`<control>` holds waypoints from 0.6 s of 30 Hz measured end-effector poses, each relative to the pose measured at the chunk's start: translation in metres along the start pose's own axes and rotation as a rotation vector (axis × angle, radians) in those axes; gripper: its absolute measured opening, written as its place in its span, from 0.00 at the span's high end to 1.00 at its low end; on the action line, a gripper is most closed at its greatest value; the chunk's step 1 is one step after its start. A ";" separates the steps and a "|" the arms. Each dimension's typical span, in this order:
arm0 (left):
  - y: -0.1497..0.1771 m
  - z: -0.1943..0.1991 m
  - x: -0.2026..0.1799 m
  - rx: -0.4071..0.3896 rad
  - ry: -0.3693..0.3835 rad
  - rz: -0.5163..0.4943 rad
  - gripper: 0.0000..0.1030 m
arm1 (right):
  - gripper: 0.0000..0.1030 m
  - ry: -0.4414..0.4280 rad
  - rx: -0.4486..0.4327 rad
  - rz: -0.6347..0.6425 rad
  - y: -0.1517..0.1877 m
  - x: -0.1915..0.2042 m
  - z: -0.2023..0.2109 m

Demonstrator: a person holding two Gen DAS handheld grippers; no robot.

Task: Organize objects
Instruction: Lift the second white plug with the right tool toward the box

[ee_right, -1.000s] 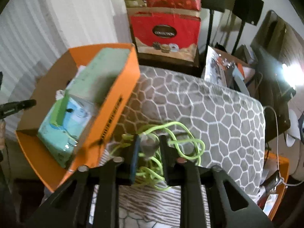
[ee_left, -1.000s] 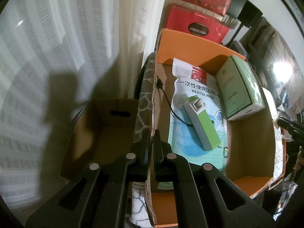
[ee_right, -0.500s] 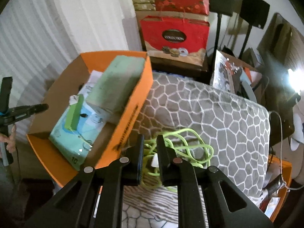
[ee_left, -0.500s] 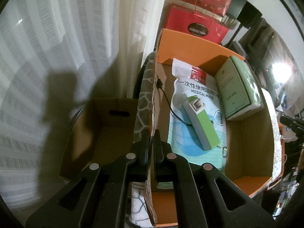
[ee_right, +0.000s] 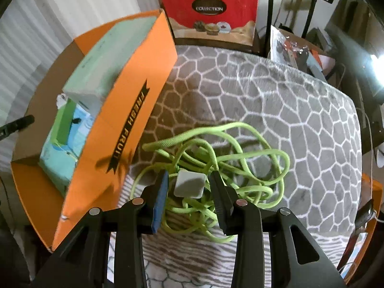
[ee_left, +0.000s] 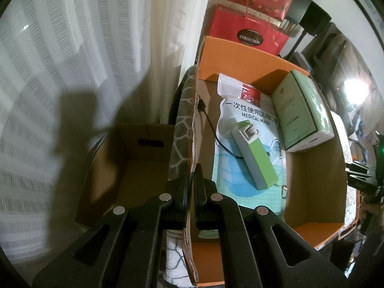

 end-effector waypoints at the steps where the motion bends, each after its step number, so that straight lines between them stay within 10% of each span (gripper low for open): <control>1: 0.000 0.000 0.000 0.000 0.001 0.001 0.97 | 0.70 0.001 0.001 0.002 0.000 0.000 -0.001; 18: 0.000 0.000 0.000 0.000 0.001 0.002 0.97 | 0.76 -0.035 -0.128 0.039 -0.006 0.017 0.067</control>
Point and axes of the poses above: each gripper's, at about its wrist camera, not at the fingertips, and z roughly against the way its jaws point, x to its left, y to its underside, the point moved 4 cm from there along -z, roughly the way its jaws point, and after that the axes turned 13 degrees about x, right-handed, at the moved point
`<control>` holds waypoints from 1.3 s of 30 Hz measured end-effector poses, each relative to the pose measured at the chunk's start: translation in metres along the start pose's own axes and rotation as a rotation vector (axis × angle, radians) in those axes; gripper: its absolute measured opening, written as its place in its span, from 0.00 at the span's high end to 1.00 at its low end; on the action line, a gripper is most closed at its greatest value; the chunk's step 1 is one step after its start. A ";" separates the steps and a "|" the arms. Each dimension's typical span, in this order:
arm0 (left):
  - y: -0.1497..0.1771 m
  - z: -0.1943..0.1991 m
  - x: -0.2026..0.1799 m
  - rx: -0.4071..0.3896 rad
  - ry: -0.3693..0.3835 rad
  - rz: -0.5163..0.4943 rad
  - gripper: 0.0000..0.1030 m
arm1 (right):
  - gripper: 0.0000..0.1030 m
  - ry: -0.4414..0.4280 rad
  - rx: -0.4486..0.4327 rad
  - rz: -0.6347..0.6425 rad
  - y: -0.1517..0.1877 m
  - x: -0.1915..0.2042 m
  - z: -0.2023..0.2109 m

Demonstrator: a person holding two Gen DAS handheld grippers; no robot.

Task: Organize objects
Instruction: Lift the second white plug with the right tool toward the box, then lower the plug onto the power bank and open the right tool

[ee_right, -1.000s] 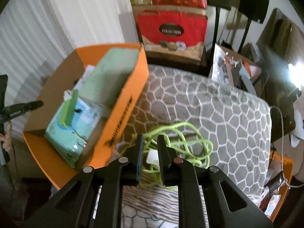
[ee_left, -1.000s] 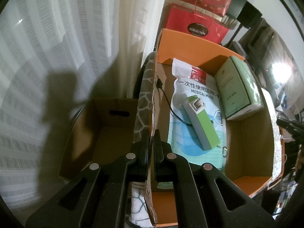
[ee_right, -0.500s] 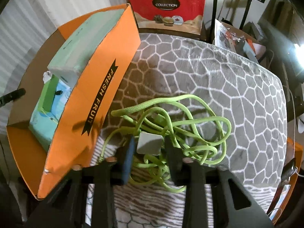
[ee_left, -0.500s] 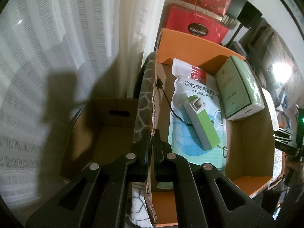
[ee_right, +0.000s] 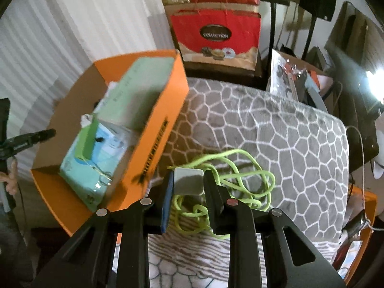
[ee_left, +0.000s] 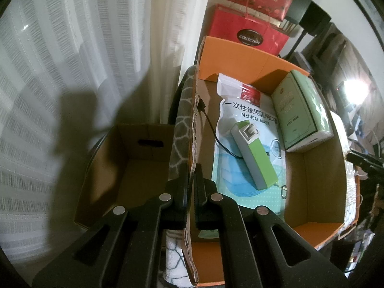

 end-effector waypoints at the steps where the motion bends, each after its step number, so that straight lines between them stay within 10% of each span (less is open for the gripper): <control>1: 0.000 0.000 0.000 0.000 0.000 0.000 0.97 | 0.76 -0.007 -0.006 0.007 -0.001 0.004 0.004; 39: 0.003 0.002 -0.004 -0.002 0.010 0.002 0.97 | 0.76 -0.092 0.097 0.258 -0.069 0.193 -0.089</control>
Point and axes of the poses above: each gripper's, at about its wrist camera, not at the fingertips, and z roughly against the way its jaws point, x to its left, y to its underside, the point moved 4 cm from there along -z, roughly the way its jaws point, and after that the axes turned 13 degrees about x, right-handed, at the moved point
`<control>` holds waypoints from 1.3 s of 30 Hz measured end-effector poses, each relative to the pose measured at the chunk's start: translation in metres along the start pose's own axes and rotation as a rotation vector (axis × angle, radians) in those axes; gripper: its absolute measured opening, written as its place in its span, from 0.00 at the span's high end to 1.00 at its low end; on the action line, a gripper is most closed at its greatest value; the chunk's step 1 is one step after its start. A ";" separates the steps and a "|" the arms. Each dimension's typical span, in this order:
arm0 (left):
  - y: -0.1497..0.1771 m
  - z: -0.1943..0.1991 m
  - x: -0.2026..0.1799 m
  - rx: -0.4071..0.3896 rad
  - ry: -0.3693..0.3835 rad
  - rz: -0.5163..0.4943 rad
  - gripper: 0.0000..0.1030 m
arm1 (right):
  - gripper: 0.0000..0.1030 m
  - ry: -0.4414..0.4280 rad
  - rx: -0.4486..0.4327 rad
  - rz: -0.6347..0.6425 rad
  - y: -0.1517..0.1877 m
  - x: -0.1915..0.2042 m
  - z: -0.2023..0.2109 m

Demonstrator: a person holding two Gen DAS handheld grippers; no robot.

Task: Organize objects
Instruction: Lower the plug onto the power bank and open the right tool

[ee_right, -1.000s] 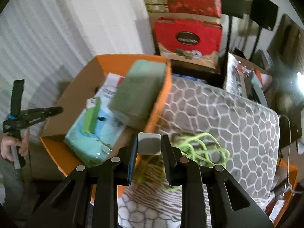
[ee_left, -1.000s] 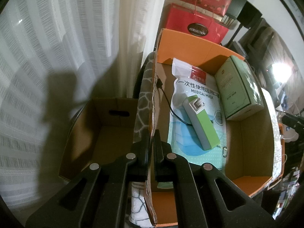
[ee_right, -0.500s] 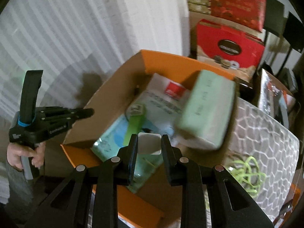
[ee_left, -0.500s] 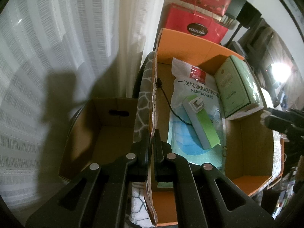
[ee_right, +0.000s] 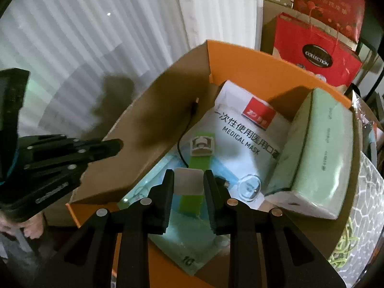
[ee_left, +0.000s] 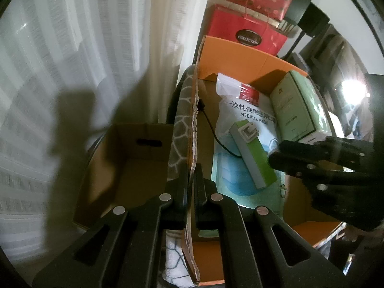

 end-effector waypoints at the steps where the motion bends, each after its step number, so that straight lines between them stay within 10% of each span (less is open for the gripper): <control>1: 0.000 0.000 0.000 0.000 0.000 0.000 0.97 | 0.76 -0.002 0.003 -0.004 0.000 -0.001 -0.003; 39: 0.000 -0.001 0.002 0.002 0.000 0.004 0.97 | 0.64 0.011 -0.104 -0.048 0.027 -0.028 0.062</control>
Point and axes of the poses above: each gripper's, at about its wrist camera, not at the fingertips, and z roughly against the way its jaws point, x to its left, y to its underside, the point moved 4 cm from there along -z, roughly the way its jaws point, and after that the axes turned 13 degrees about x, right-handed, at the moved point
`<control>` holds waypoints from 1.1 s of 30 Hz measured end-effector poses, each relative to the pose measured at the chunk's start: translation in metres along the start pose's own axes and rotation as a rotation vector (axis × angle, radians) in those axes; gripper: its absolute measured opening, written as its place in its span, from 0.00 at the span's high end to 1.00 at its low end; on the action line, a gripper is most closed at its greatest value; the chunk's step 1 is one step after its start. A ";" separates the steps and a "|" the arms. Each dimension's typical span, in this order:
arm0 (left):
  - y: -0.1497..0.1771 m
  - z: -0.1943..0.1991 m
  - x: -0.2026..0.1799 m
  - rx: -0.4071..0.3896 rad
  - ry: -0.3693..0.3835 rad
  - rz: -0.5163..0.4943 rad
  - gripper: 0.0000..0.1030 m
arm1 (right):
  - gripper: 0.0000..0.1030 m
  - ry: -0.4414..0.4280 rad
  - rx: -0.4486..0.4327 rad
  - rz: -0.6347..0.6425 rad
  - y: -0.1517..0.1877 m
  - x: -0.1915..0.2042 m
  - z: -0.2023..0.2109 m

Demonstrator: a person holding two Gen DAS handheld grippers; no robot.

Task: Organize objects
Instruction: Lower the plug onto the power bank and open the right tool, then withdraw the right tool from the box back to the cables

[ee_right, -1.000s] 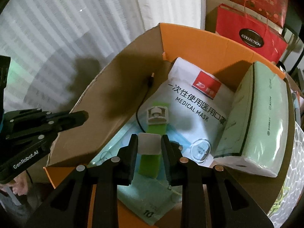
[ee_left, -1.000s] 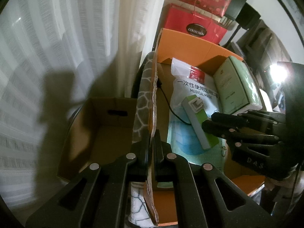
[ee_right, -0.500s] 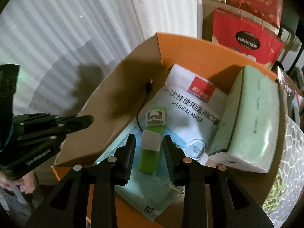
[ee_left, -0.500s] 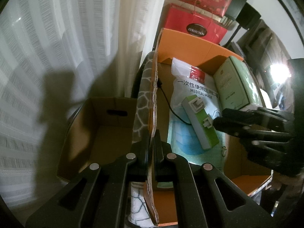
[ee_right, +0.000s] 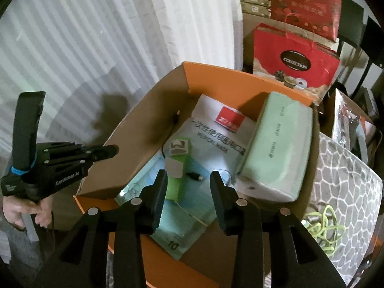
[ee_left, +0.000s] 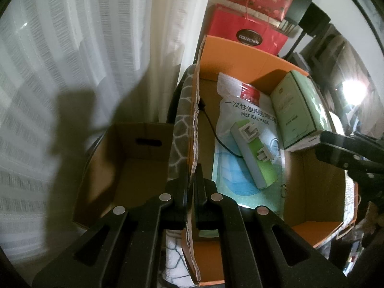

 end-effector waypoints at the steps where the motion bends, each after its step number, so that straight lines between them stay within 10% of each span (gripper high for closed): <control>1: 0.000 0.000 0.000 0.000 0.000 0.000 0.97 | 0.63 0.000 -0.004 -0.001 0.002 -0.001 0.003; 33: 0.008 0.008 0.000 0.000 -0.003 -0.015 0.97 | 0.53 0.050 -0.100 -0.177 0.078 -0.110 0.062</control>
Point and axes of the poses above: each gripper's, at about its wrist camera, not at the fingertips, and z roughly against the way its jaws point, x to its left, y to its underside, the point moved 4 cm from there along -z, roughly the way its jaws point, and after that the axes turned 13 degrees about x, right-handed, at the moved point
